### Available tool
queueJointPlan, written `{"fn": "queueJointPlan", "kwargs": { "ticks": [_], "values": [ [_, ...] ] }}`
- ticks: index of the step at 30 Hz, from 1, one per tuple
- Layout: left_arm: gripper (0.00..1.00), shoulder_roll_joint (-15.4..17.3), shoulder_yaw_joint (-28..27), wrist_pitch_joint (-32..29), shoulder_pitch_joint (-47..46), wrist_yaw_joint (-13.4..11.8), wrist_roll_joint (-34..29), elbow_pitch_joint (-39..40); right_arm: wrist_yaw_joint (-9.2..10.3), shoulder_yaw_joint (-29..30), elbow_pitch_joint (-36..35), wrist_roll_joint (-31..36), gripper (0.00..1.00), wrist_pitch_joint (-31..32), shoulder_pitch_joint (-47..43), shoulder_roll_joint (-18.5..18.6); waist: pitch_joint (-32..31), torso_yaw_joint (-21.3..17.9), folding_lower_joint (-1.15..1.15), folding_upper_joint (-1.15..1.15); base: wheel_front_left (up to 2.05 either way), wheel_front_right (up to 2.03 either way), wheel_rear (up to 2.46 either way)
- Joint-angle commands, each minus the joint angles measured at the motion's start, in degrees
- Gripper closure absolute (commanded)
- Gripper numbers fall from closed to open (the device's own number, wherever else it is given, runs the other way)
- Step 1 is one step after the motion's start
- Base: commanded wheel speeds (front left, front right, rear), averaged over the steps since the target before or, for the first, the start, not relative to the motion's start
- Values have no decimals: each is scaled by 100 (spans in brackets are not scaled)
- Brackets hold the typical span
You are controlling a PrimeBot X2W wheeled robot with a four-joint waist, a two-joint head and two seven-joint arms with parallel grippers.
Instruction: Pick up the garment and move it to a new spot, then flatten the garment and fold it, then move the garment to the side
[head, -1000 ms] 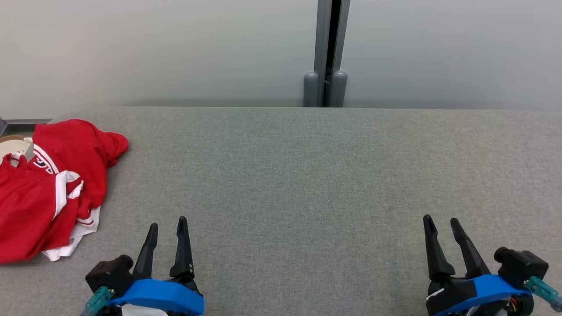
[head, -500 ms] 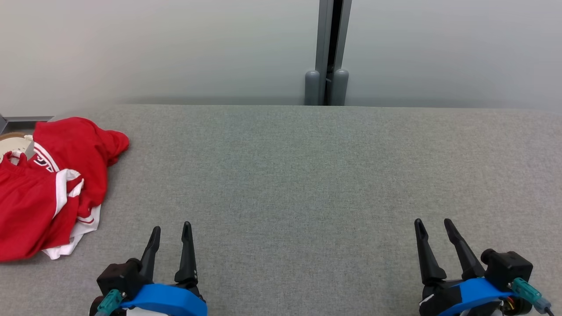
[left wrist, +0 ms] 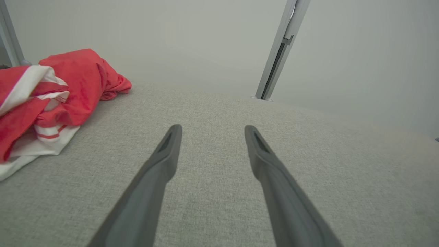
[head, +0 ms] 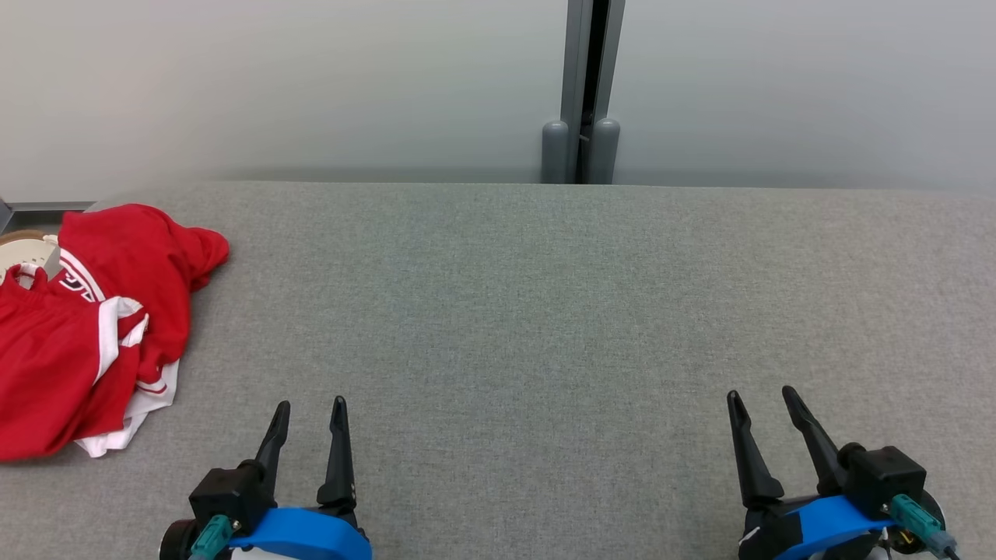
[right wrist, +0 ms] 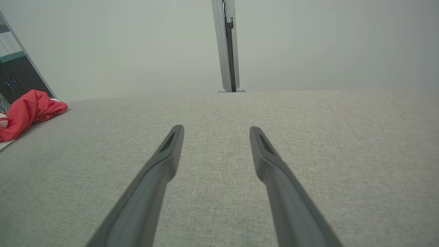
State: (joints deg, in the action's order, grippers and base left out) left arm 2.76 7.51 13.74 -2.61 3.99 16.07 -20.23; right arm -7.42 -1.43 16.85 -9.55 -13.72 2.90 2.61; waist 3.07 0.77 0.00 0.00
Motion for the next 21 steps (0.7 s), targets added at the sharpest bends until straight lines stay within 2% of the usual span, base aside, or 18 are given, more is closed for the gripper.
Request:
{"fn": "queueJointPlan", "kwargs": {
  "ticks": [1,11,21],
  "values": [
    [0,18,-2,61,-82,-38,-115,-21,-11,-5,0,131,0,-58,60,43,3,3,0,0,0,0,0],
    [0,18,29,160,-36,-80,-388,-98,-8,1,54,479,0,-168,21,44,-6,10,0,0,0,0,0],
    [0,18,-42,155,21,-75,-273,-180,-8,31,97,406,0,-161,-23,44,-56,0,0,0,0,0,0]
  ]
}}
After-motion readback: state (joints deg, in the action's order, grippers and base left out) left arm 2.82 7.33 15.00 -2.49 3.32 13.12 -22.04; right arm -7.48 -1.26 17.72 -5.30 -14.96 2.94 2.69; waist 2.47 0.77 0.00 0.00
